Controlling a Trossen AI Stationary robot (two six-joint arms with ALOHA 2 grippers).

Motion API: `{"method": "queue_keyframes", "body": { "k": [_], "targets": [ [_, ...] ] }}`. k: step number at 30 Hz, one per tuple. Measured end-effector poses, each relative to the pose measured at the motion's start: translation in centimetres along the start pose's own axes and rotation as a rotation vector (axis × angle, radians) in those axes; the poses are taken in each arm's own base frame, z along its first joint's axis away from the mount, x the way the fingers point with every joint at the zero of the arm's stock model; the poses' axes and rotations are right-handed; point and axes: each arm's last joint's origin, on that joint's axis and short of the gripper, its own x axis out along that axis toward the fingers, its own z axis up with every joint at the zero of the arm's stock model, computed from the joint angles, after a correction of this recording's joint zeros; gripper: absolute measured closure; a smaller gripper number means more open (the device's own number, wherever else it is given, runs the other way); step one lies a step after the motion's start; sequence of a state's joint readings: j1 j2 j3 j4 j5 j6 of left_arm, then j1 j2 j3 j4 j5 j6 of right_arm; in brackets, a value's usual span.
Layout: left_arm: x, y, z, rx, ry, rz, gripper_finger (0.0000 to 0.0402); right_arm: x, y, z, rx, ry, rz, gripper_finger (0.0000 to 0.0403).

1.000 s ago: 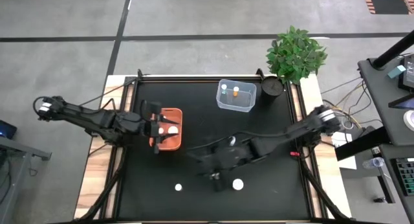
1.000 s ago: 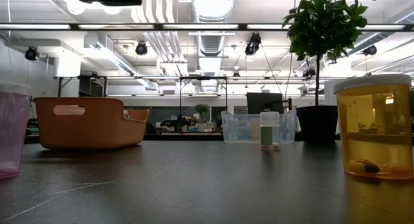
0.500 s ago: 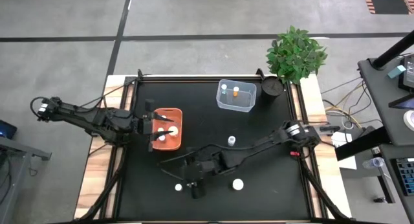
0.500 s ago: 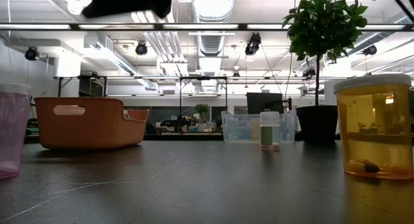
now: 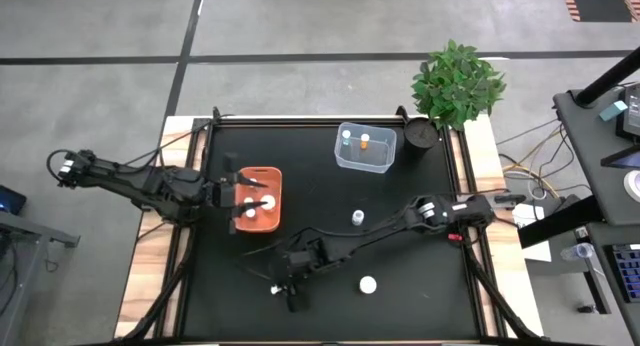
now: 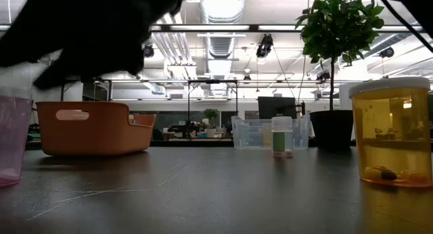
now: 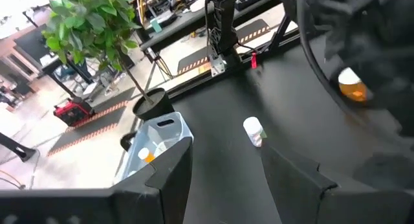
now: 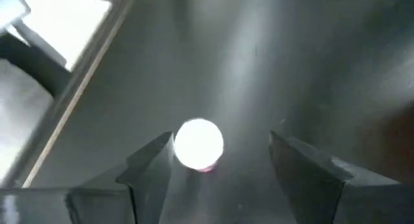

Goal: Pick and place medicine bottles into bin by pill shape (circle, oval)
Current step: Put the pink tablet pill bottle into the transparent bin

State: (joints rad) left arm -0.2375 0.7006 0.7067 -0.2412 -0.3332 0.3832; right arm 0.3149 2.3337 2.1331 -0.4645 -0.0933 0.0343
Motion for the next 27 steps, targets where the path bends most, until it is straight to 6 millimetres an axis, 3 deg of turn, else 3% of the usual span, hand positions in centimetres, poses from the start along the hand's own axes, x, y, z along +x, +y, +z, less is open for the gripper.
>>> {"method": "queue_keyframes", "body": {
  "k": [5,15,27],
  "targets": [
    [0.3,-0.2,-0.1,-0.038,0.006,-0.025,0.0233,2.0,0.0,-1.3,0.019,0.043,0.001,0.0155],
    [0.5,-0.6,-0.4,-0.079,0.016,-0.075,0.0233,2.5,-0.1,-1.2,-0.027,0.008,-0.005,0.0182],
    [0.5,-0.6,-0.3,-0.088,0.005,-0.073,0.0233,2.5,0.1,-1.3,-0.049,0.015,0.005,0.0277]
  ]
}}
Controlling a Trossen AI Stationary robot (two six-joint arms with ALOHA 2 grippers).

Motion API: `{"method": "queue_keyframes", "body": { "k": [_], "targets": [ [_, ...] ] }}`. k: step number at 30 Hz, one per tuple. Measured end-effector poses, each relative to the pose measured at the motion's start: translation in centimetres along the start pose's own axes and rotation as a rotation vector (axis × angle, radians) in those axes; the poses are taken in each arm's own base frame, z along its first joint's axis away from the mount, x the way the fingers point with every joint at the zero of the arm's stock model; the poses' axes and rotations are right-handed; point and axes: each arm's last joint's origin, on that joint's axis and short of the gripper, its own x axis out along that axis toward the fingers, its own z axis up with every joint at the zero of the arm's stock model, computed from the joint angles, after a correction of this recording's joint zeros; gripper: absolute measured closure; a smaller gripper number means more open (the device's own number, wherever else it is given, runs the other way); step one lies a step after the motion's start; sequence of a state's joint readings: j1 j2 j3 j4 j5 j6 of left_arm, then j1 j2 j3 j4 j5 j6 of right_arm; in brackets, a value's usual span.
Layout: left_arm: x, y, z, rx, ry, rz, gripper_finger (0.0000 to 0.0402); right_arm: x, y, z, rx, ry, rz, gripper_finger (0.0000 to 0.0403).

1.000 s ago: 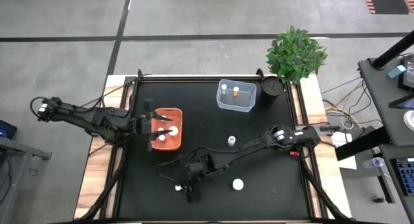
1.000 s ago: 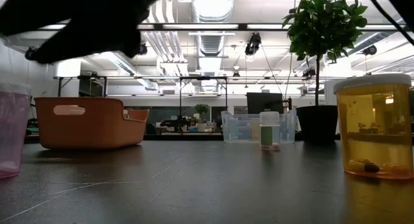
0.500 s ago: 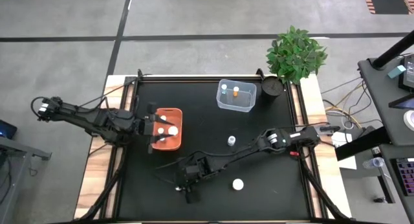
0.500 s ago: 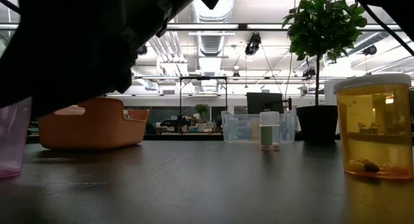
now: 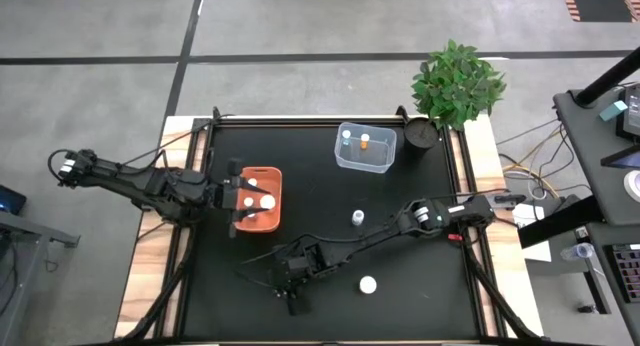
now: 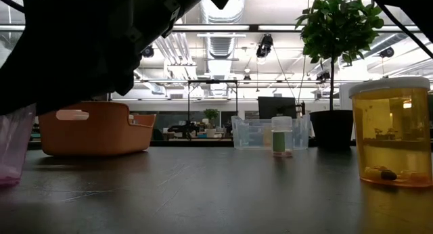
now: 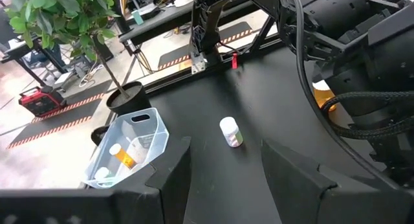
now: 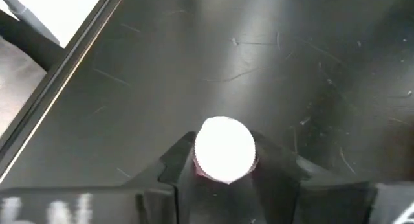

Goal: Pick and place medicine bottles into bin by pill shape (circle, oval)
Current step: Put the pink tablet pill bottle into the transparent bin

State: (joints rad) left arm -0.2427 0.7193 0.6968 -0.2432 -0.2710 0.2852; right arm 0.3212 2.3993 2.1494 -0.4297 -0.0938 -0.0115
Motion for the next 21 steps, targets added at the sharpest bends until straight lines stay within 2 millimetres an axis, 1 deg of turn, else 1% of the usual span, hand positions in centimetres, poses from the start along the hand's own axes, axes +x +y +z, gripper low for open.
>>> {"method": "queue_keyframes", "body": {
  "k": [3,5,8,10,13,17,21],
  "targets": [
    [0.0,0.0,0.0,0.0,0.0,0.0,0.0233,0.0,0.1,0.0,0.0,0.0,0.005,0.0293],
    [0.0,0.0,0.0,0.0,0.001,0.0,0.0233,0.0,0.1,0.0,0.0,0.0,0.005,0.0295],
    [0.0,0.0,0.0,-0.008,0.001,0.001,0.0233,-0.1,0.1,0.0,0.0,0.007,0.005,0.0284],
    [0.0,0.0,0.0,-0.018,0.001,0.0,0.0233,-0.6,0.1,0.0,-0.008,0.032,0.004,0.0274],
    [0.0,0.0,0.0,-0.02,0.001,0.0,0.0233,-2.4,0.3,0.4,-0.021,0.086,-0.032,0.027],
    [0.0,0.0,0.0,-0.045,0.0,0.001,0.0233,-5.5,0.8,1.0,-0.049,0.16,-0.106,0.0282],
    [0.0,0.0,0.0,-0.071,-0.004,0.001,0.0233,-8.1,1.4,0.8,-0.103,0.226,-0.164,0.029]
  ]
}}
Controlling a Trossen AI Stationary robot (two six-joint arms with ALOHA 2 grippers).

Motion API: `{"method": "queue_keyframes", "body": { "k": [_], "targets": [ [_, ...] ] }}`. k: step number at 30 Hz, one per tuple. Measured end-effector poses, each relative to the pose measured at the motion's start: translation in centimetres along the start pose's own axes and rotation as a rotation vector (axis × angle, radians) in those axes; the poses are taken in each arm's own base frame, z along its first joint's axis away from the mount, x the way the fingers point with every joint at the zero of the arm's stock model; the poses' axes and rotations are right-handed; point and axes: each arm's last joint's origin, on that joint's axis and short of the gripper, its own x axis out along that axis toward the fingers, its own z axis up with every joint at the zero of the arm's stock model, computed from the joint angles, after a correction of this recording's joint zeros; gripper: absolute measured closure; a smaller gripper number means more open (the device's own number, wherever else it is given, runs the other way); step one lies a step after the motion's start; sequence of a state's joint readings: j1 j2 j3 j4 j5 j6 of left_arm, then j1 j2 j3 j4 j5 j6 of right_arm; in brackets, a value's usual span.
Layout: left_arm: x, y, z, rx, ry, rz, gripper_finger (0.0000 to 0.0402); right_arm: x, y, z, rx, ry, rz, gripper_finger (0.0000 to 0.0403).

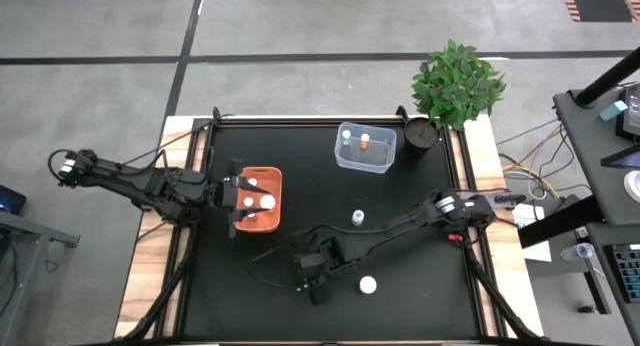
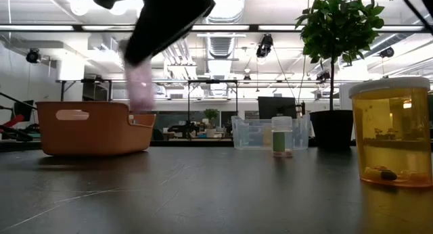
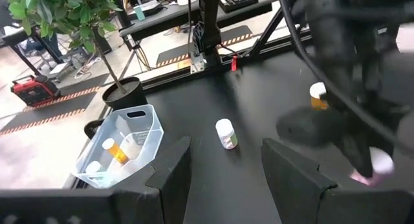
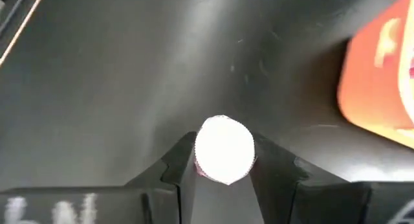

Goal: Pick and place medicine bottles into bin by pill shape (circle, oval)
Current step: Put the pink tablet pill bottle into the transparent bin

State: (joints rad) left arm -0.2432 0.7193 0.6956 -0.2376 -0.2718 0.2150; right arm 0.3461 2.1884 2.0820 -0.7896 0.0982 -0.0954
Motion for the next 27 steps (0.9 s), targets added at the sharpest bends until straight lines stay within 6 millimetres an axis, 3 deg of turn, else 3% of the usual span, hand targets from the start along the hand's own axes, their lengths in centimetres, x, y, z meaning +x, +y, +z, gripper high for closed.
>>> {"method": "queue_keyframes", "body": {
  "k": [7,12,22,27],
  "targets": [
    [0.3,0.0,0.3,-0.046,-0.033,0.006,0.0233,-4.5,-0.3,-1.8,-0.013,-0.076,-0.035,0.0282],
    [1.3,-0.3,0.3,-0.071,-0.065,0.012,0.0233,-5.8,-0.3,-5.1,-0.001,-0.149,-0.056,0.0281],
    [3.7,-0.6,2.0,-0.138,-0.299,0.059,0.0233,-8.8,-0.5,-11.5,0.008,-0.364,-0.144,0.0281],
    [5.0,-0.4,2.7,-0.169,-0.377,0.209,0.0233,-9.9,-1.1,-14.5,-0.014,-0.446,-0.185,0.0283]
  ]
}}
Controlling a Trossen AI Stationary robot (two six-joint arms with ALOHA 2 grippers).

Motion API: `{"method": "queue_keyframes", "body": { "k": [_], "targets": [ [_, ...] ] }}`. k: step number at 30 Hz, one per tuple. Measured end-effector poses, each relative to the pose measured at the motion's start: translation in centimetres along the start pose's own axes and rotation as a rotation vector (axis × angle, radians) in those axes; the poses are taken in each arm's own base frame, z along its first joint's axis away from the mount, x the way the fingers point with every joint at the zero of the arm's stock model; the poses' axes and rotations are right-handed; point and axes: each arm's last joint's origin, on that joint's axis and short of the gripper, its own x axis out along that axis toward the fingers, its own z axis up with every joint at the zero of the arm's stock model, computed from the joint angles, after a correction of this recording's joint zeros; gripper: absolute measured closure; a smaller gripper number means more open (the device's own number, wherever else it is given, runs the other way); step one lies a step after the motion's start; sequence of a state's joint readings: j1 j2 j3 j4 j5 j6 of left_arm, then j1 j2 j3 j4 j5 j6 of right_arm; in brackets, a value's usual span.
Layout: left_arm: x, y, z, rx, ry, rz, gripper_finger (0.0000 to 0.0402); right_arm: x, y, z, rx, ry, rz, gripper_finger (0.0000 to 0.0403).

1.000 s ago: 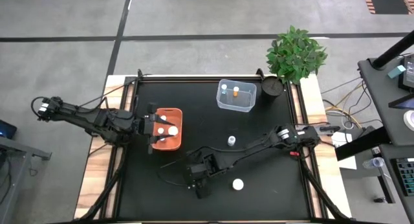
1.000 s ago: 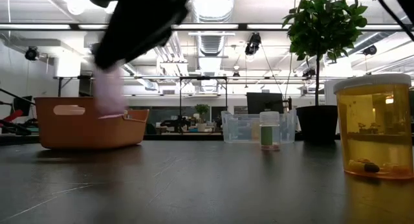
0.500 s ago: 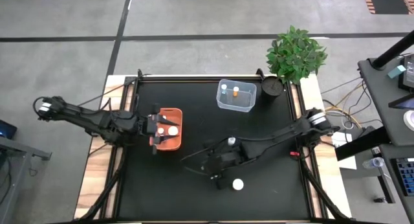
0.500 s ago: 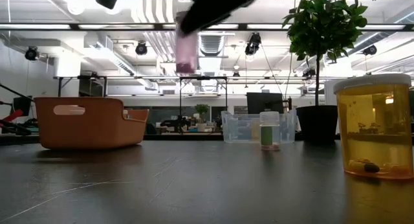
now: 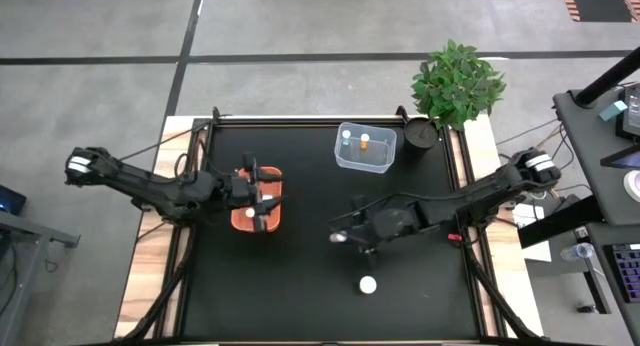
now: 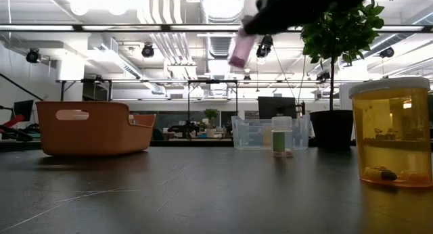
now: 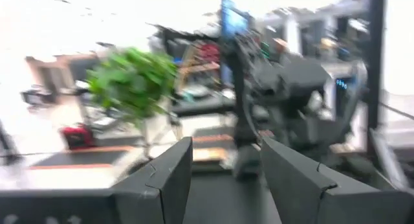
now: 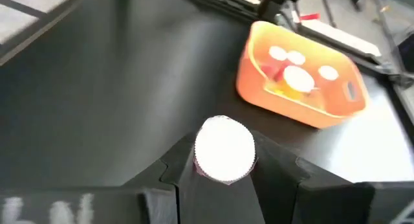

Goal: Pick and place medicine bottles into bin by pill shape (circle, oval)
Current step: Put the pink tablet pill bottle into the transparent bin

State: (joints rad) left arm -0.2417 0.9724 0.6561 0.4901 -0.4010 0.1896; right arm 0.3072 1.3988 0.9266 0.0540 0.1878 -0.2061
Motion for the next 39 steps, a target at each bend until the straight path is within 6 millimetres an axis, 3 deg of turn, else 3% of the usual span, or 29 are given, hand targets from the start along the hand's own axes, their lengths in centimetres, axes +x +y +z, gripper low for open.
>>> {"method": "queue_keyframes", "body": {
  "k": [7,15,20,25,34,39],
  "targets": [
    [1.2,0.0,0.2,0.002,-0.089,0.138,0.0233,-3.3,-0.9,-1.6,-0.005,-0.106,-0.042,0.0282],
    [2.2,-0.4,-0.4,0.04,-0.106,0.151,0.0233,-6.0,-1.6,-1.0,0.05,-0.187,-0.085,0.0284],
    [2.7,-0.7,-1.3,0.054,-0.071,0.162,0.0233,-6.5,-2.0,-0.9,0.067,-0.176,-0.185,0.0283],
    [3.3,0.2,-1.5,0.09,-0.021,0.323,0.0233,-6.7,-3.0,-1.5,0.105,-0.108,-0.3,0.0285],
    [3.9,3.2,-1.9,0.397,0.059,0.446,0.0233,-7.5,-6.1,-1.6,0.278,0.011,-0.391,0.0285],
    [3.8,4.3,-2.1,0.54,0.104,0.485,0.0233,-7.6,-8.5,-1.1,0.401,0.047,-0.525,0.0284]
  ]
}}
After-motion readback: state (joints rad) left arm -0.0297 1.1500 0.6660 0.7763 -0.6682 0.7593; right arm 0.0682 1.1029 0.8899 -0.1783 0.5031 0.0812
